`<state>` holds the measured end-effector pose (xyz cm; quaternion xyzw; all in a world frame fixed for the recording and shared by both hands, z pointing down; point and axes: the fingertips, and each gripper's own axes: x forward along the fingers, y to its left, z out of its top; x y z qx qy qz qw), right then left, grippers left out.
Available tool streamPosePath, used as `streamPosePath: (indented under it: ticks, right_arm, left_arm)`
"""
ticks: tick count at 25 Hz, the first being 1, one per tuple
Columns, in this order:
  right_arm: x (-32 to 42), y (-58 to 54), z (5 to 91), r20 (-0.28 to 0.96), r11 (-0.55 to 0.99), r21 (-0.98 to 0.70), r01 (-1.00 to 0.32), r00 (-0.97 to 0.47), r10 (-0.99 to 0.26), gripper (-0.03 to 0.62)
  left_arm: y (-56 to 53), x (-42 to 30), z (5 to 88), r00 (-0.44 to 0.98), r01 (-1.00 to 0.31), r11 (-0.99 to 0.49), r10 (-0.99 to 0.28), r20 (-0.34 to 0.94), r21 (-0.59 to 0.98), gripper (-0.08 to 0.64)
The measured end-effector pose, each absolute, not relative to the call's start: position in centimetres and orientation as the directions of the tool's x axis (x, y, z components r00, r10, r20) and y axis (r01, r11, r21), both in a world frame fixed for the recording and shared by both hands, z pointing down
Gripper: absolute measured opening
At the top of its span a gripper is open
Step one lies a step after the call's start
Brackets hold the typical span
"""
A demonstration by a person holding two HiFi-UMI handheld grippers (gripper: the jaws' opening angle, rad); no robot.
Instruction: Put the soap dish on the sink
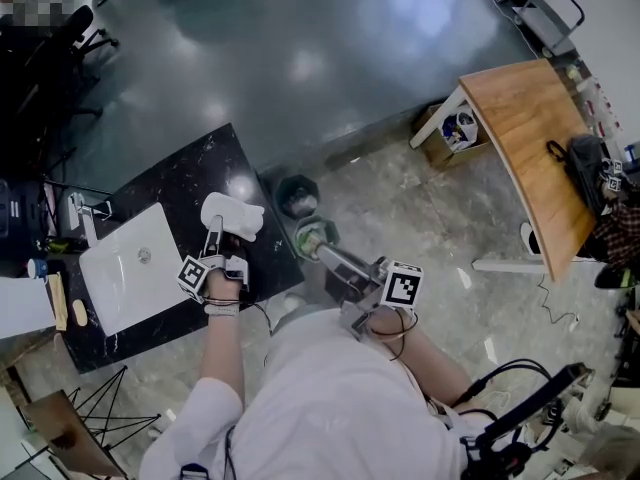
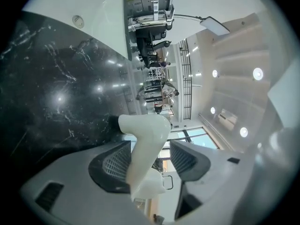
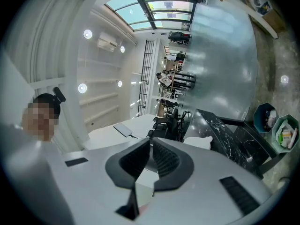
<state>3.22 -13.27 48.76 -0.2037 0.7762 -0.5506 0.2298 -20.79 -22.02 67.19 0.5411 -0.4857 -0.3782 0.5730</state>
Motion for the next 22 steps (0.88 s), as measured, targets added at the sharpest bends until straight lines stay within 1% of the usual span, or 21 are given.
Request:
streamPosePath:
  ticks: [4, 9, 18, 22]
  right_arm:
    - [3.2, -13.1, 48.6, -0.14, 0.318, -0.946, -0.056, -0.816, -0.561, 0.032]
    - [2.8, -12.8, 48.6, -0.143, 0.316, -0.948, -0.044, -0.826, -0.545, 0.032]
    - [1.6, -12.5, 48.6, -0.159, 0.312, -0.95, -0.006, -0.852, -0.499, 0.032]
    - [1.2, -12.4, 48.6, -0.158, 0.311, -0.95, 0.002, -0.864, -0.479, 0.032]
  left_arm:
    - [-21.4, -20.7, 67.3, 0.237, -0.106, 0.144, -0.957, 0.165, 0.984, 0.261]
    - [-20.6, -20.4, 66.7, 0.24, -0.154, 0.163, -0.951, 0.197, 0.975, 0.287]
    - [-18.1, -20.0, 66.7, 0.246, -0.181, 0.218, -0.934, 0.258, 0.959, 0.291]
    - [-17.2, -20.2, 66.6, 0.235, -0.19, 0.225, -0.935, 0.267, 0.956, 0.291]
